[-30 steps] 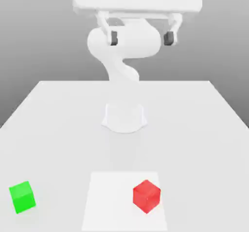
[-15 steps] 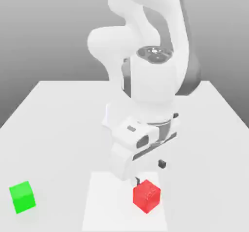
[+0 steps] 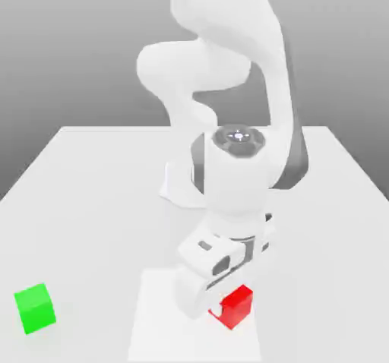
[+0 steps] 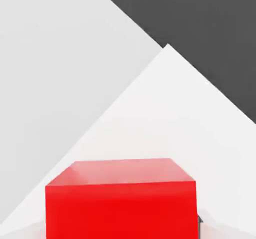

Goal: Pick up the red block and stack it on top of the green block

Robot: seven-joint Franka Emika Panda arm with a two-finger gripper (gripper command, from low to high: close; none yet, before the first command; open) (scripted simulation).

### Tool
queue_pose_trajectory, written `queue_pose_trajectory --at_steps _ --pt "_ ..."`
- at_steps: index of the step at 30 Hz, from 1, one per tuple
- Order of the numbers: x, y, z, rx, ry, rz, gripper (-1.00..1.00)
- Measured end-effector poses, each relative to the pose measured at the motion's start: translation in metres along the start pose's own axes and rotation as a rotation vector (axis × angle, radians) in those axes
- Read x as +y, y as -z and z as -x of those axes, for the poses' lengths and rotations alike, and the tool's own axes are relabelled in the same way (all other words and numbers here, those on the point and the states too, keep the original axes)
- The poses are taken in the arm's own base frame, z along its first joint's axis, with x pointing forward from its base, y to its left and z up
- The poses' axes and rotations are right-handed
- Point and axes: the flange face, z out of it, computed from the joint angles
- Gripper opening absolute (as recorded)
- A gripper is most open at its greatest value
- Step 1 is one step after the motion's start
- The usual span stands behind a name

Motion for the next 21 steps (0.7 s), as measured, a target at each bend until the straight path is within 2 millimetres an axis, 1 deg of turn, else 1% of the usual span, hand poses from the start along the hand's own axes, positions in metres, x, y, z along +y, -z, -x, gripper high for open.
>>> queue_pose_trajectory --at_steps 1,2,3,5,7,9,12,13,14,15,16,17,21 --pt "0.0 0.011 0.001 0.0 0.0 0.0 -1.0" --pt "0.01 0.018 -0.003 -0.001 -0.032 0.0 -1.0" --pt "0.03 0.024 -0.009 -0.002 -0.096 0.0 -1.0" --pt "0.081 0.031 -0.022 -0.004 -0.252 -0.001 -1.0" --pt "0.132 0.037 -0.028 -0.005 -0.402 -0.002 -1.0" --pt "0.183 0.043 -0.028 -0.006 -0.547 -0.002 -1.0" --pt "0.258 0.051 -0.017 -0.004 -0.76 -0.003 -1.0" --pt "0.283 0.049 -0.012 -0.003 -0.83 -0.003 -1.0" --pt "0.305 0.041 -0.008 -0.001 -0.89 -0.003 -1.0" --pt "0.315 0.03 -0.005 0.0 -0.921 -0.003 -1.0" --pt "0.321 0.018 -0.004 0.0 -0.936 -0.003 -1.0" --pt "0.324 0.005 -0.002 0.0 -0.944 -0.002 1.0" --pt "0.324 0.005 -0.002 0.0 -0.944 -0.002 1.0"
